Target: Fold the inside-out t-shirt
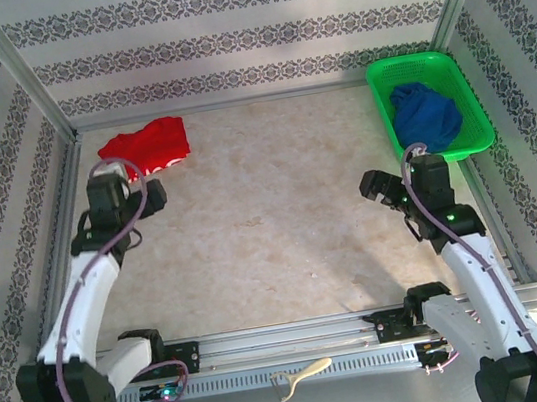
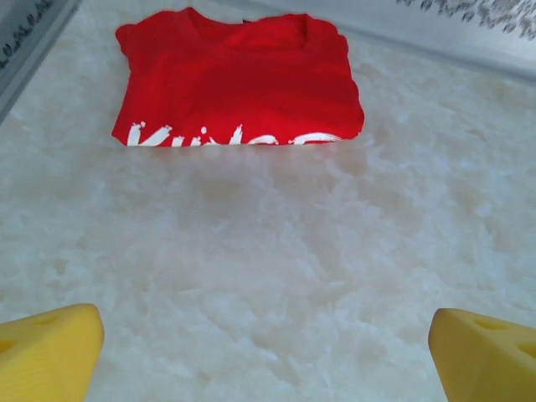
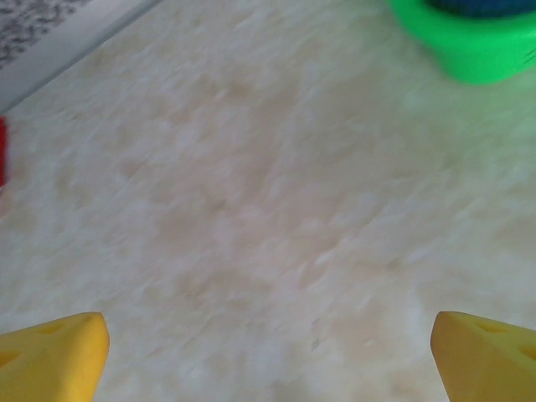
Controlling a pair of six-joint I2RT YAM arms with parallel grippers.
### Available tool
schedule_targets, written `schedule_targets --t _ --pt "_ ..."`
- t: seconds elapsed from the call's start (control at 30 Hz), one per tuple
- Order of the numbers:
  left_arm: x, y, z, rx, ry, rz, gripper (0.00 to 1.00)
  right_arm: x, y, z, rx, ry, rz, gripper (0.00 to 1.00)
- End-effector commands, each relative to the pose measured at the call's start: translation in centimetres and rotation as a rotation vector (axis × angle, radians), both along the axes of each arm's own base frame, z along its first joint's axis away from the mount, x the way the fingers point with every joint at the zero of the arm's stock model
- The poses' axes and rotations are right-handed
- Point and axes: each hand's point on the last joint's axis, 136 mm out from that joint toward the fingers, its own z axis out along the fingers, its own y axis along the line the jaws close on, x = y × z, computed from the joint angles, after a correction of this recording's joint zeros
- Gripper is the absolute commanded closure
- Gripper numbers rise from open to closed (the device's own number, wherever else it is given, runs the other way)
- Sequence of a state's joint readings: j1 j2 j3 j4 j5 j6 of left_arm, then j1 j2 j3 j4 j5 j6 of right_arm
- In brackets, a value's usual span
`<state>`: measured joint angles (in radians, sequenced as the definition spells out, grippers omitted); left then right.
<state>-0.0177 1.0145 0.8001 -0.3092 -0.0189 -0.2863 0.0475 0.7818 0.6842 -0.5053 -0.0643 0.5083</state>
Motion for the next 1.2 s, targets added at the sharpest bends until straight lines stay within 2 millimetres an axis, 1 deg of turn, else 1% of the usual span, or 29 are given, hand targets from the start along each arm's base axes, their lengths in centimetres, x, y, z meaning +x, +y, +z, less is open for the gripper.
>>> schedule_targets --t 0.0,0.03,0.1,0.2,0.27,0.33,0.43,0.5,0.57,0.63,0.67,0.77,0.8,0.83,0.87,0.9,0.93,0.97,1.03,1.1,1.17 --pt "0.5 0.2 3.2 0.030 -0.269 -0.001 0.00 2.0 -4.1 0.1 -0.254 -0.124 -0.110 0.02" --pt "0.4 0.4 3.2 0.071 -0.300 -0.007 0.00 2.5 -4.8 0.0 -0.297 -0.148 -0.133 0.02" --pt "0.4 0.7 2.6 0.132 -0.296 -0.017 0.00 3.3 -5.8 -0.5 -0.365 -0.165 -0.160 0.01" --pt "1.0 0.8 0.7 0.224 -0.276 -0.055 0.01 4.0 -6.8 -0.9 -0.452 -0.141 -0.171 0.02" --pt "1.4 0.9 -0.5 0.278 -0.298 -0.073 0.01 4.6 -6.9 -1.1 -0.509 -0.141 -0.143 0.02" --pt "2.0 0.8 -2.1 0.278 -0.330 -0.076 0.01 5.6 -6.4 -1.4 -0.538 -0.180 -0.096 0.02" --pt "2.7 -0.3 -4.8 0.206 -0.318 -0.112 0.00 6.6 -5.8 -1.9 -0.541 -0.205 -0.058 0.02" --pt "3.1 -0.8 -5.9 0.211 -0.346 -0.128 0.00 7.2 -5.3 -2.3 -0.530 -0.237 -0.035 0.02" --pt "3.5 -0.7 -7.3 0.260 -0.335 -0.139 0.01 7.9 -4.7 -2.9 -0.518 -0.285 -0.013 0.02" --pt "3.8 -0.4 -8.4 0.255 -0.343 -0.140 0.01 8.8 -3.9 -3.1 -0.530 -0.370 0.021 0.01" --pt "4.0 -0.4 -8.6 0.257 -0.354 -0.141 0.01 8.8 -3.8 -3.8 -0.524 -0.394 0.024 0.02" --pt "5.0 -1.4 -11.0 0.252 -0.325 -0.210 0.01 9.8 -2.8 -5.3 -0.489 -0.462 0.061 0.02" --pt "5.7 -1.5 -10.9 0.258 -0.346 -0.220 0.01 10.2 -2.3 -6.1 -0.491 -0.467 0.087 0.02" --pt "6.0 -1.2 -11.2 0.251 -0.298 -0.205 0.01 10.5 -1.8 -7.4 -0.488 -0.459 0.118 0.02" --pt "6.3 -1.0 -11.7 0.243 -0.244 -0.196 0.01 11.2 -1.6 -7.1 -0.477 -0.506 0.114 0.02" --pt "6.6 -0.9 -11.8 0.235 -0.237 -0.197 0.01 11.8 -2.0 -7.0 -0.461 -0.481 0.105 0.02" --pt "6.7 -0.4 -11.7 0.229 -0.256 -0.176 0.01 12.3 -3.4 -7.5 -0.428 -0.383 0.061 0.02" --pt "6.8 -0.1 -11.7 0.227 -0.245 -0.156 0.01 12.5 -3.8 -7.7 -0.415 -0.361 0.065 0.01" --pt "6.8 0.0 -11.8 0.229 -0.242 -0.155 0.01 12.5 -3.6 -7.1 -0.434 -0.426 0.045 0.01" --pt "6.7 -0.1 -11.8 0.228 -0.235 -0.156 0.01 12.3 -3.6 -7.3 -0.438 -0.392 0.055 0.02" --pt "6.8 0.0 -11.7 0.232 -0.245 -0.152 0.01 12.5 -3.4 -7.2 -0.450 -0.410 0.056 0.02"
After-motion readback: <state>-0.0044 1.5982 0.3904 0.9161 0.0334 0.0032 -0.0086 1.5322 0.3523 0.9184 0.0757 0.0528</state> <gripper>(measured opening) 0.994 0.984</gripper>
